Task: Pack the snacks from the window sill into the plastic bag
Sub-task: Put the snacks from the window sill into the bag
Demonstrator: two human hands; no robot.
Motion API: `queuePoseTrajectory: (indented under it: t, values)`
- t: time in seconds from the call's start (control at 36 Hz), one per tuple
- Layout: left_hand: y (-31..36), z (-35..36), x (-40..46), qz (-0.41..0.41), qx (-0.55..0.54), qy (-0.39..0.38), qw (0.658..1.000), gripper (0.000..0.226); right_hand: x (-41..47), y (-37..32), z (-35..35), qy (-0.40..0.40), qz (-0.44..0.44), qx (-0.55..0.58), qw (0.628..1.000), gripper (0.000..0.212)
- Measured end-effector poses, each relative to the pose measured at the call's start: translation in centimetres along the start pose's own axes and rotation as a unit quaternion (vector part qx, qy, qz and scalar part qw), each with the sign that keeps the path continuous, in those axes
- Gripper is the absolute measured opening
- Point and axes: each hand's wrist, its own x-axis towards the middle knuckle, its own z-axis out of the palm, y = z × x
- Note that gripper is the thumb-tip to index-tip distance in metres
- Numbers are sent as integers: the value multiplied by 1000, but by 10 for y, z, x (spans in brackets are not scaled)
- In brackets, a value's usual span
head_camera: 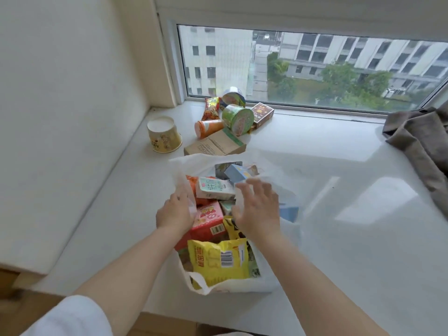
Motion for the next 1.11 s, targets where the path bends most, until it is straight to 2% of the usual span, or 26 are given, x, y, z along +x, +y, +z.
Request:
queuePoseTrajectory:
  t: [0.11,0.19,0.25,0.31,0.39,0.44,0.53,0.58,0.64,0.69,0.72,0.75,0.83,0.89,0.97,1.06,1.11]
  values:
    - [-20,-4,-4,-25,13,26,999,30,-3,-13,28,-169,-113,-27,979,59]
    - [-28,-16,-8,-110,-109,95,983,28,-2,-18,44,-257,-160,-66,951,73]
    - [-34,-25,-5,-176,-247,122,945,25,-2,-16,50,-274,-139,-87,948,74]
    - [-48,-31,-3,-256,-349,133,891,26,0,-13,57,-296,-135,-99,941,70]
    - [-66,-29,-10,-333,-397,144,843,28,7,-6,61,-354,-167,-117,913,64]
    - [-68,-24,-11,-349,-427,156,820,27,17,-8,60,-377,-185,-138,897,62]
    - [-57,-27,-4,-321,-489,186,790,22,30,-15,55,-393,-204,-186,877,58]
    - [-50,-32,3,-286,-509,204,786,32,37,-24,50,-357,-224,-205,883,52]
    - [-49,-38,8,-281,-510,212,785,37,44,-31,49,-260,-237,-190,917,45]
    - [-54,-40,12,-298,-502,202,786,35,55,-36,54,-158,-233,-134,950,35]
    - [-59,-42,15,-307,-495,189,791,32,62,-38,56,-138,-221,-99,960,35]
    - [-63,-42,18,-316,-488,169,796,28,70,-40,59,-145,-207,-72,965,40]
    - [-73,-41,32,-346,-470,96,806,34,84,-41,75,-252,-181,-63,949,57]
    - [-77,-36,43,-361,-467,44,806,37,87,-42,86,-316,-183,-88,927,56]
    - [-79,-26,58,-377,-486,-25,788,37,100,-48,93,-376,-169,-105,905,49]
    - [-78,-21,77,-367,-467,-61,802,37,124,-53,84,-377,-145,-78,911,39]
    - [-75,-24,95,-336,-421,-65,840,38,138,-52,82,-309,-115,-50,943,35]
